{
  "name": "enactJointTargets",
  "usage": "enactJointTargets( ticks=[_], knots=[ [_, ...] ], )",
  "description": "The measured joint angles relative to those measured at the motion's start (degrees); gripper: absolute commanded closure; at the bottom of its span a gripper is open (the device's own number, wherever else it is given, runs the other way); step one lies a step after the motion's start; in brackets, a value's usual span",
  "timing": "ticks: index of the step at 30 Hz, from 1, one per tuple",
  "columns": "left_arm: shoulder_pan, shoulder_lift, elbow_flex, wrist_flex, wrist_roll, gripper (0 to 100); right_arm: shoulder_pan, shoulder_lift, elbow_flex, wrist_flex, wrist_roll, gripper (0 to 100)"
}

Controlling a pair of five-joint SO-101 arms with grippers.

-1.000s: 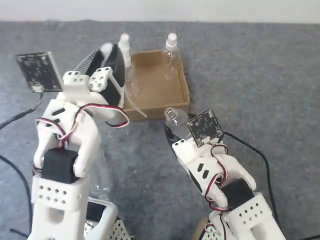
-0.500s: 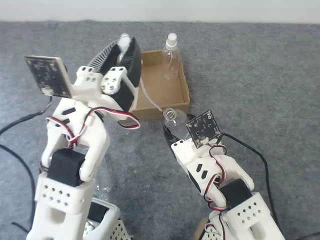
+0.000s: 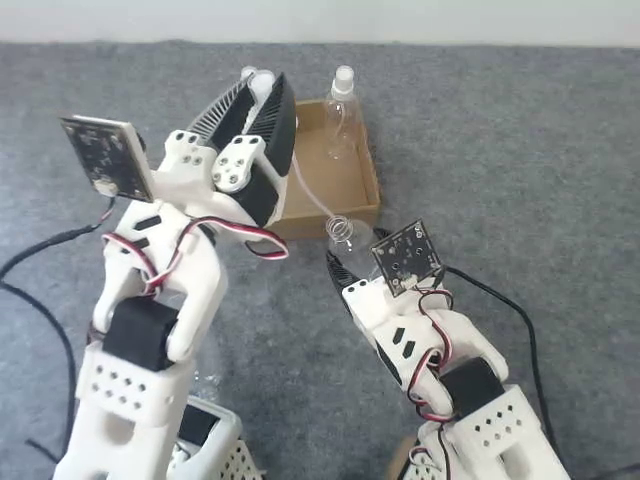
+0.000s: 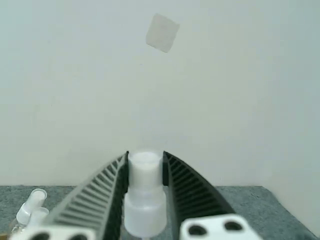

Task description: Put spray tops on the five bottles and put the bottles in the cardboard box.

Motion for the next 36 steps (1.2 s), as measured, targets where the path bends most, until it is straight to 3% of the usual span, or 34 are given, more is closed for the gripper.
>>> enactJointTargets(
  ticks=[10, 19, 36],
  knots=[
    [1.0, 0.0, 4.9, -3.4, 0.3, 99, 0.1, 0.0, 0.0, -0.1, 0.0, 92.3],
    [9.0, 0.0, 7.6, 1.1, 0.0, 99, 0.0, 0.0, 0.0, -0.1, 0.4, 92.3],
    [9.4, 0.1, 13.5, 2.8, 0.3, 99, 0.9, 0.0, 0.0, -0.1, 0.5, 92.3]
  ],
)
